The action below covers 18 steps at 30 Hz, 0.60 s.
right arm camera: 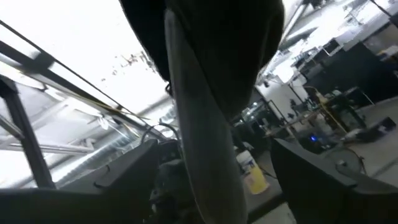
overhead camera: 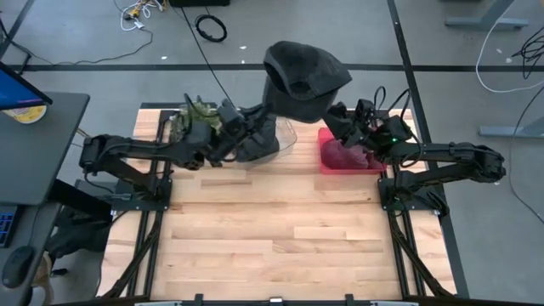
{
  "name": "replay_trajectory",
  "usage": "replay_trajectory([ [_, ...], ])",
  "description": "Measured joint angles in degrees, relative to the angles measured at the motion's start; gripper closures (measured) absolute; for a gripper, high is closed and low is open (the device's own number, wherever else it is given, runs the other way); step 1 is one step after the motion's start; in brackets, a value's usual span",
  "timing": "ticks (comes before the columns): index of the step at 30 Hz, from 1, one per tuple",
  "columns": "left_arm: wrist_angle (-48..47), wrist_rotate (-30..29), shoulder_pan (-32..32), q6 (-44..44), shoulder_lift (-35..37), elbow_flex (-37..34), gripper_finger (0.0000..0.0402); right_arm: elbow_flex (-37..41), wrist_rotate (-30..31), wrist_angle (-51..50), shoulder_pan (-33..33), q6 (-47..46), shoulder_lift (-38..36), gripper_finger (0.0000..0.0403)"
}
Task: Pick & Place hat
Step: Put the black cap into the transparent bin
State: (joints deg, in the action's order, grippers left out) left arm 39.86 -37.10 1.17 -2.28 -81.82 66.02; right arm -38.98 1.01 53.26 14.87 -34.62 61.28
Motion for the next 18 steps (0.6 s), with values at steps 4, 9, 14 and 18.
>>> replay_trajectory([
  [4,3.1,-0.2,0.2,0.0,-1.5,0.0,0.039,0.0,0.8,-1.7,0.0,-0.1,0.0,0.0108],
  [9,4.3,-0.1,0.7,-0.3,-1.8,0.0,0.039,0.0,1.1,-2.5,0.0,-0.7,0.0,0.0143],
  [14,4.3,1.8,1.0,0.1,-1.8,0.0,0.039,0.0,1.1,-2.4,0.0,-0.9,0.2,0.0197],
  [18,4.1,2.4,1.0,0.3,-1.8,0.0,0.039,0.0,1.1,-2.4,0.0,-1.1,0.5,0.0253],
])
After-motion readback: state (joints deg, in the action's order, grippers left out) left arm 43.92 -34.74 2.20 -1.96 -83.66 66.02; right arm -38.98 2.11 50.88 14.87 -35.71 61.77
